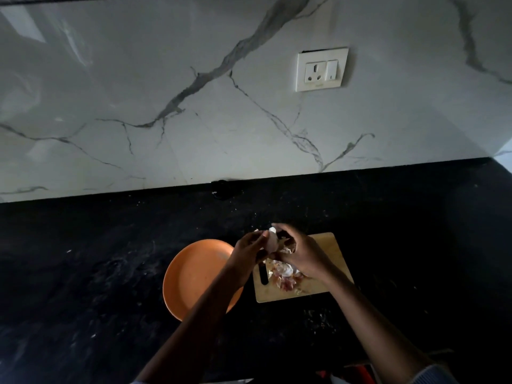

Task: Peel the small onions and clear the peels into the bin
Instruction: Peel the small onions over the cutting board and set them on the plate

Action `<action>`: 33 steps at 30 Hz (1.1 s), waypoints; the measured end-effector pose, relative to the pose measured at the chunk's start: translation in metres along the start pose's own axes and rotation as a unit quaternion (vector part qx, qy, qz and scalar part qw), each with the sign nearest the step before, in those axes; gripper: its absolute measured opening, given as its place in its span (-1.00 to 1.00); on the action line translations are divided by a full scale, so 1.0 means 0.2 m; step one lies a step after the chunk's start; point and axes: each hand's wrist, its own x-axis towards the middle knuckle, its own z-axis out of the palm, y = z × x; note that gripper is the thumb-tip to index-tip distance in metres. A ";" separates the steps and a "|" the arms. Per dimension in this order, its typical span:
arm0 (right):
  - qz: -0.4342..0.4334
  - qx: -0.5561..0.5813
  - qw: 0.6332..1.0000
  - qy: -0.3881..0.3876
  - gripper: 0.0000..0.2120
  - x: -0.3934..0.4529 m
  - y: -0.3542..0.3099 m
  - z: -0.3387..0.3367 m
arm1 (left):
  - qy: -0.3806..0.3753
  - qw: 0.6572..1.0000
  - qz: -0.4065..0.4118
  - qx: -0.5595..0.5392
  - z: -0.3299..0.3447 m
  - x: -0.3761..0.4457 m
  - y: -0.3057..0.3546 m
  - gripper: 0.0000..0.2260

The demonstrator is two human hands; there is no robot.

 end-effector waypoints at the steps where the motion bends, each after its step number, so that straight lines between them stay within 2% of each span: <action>1: -0.005 -0.004 1.000 -0.001 -0.35 0.00 -0.01 0.02 | 0.008 1.000 0.002 0.009 0.00 -0.01 0.00 -0.74; 3: -0.008 -0.002 1.000 0.006 -0.42 0.01 -0.02 0.06 | 0.027 0.999 0.003 0.018 -0.02 -0.05 -0.01 -0.83; 8: -0.008 0.017 1.000 -0.007 -0.53 0.05 -0.06 0.19 | 0.053 0.998 0.008 0.025 -0.20 -0.17 -0.05 -0.80; 12: -0.030 0.003 0.998 -0.058 -0.52 0.11 -0.13 0.38 | 0.147 0.988 -0.004 0.042 -0.43 -0.26 -0.09 -0.81; 16: -0.022 -0.015 0.994 -0.110 -0.42 0.18 -0.18 0.59 | 0.245 0.968 -0.030 0.048 -0.60 -0.35 -0.11 -0.87; 18: -0.015 -0.046 0.991 -0.128 -0.42 0.20 -0.19 0.66 | 0.275 0.959 -0.048 0.046 -0.65 -0.38 -0.12 -0.80; 20: -0.015 -0.074 0.988 -0.136 -0.48 0.21 -0.20 0.71 | 0.290 0.955 -0.056 0.041 -0.66 -0.40 -0.13 -0.74; 28: -0.017 -0.142 0.977 -0.155 -0.62 0.23 -0.20 0.79 | 0.304 0.949 -0.079 0.020 -0.67 -0.41 -0.22 -0.76; 33: -0.012 -0.132 0.979 -0.155 -0.63 0.23 -0.19 0.77 | 0.292 0.952 -0.091 0.022 -0.70 -0.38 -0.27 -0.80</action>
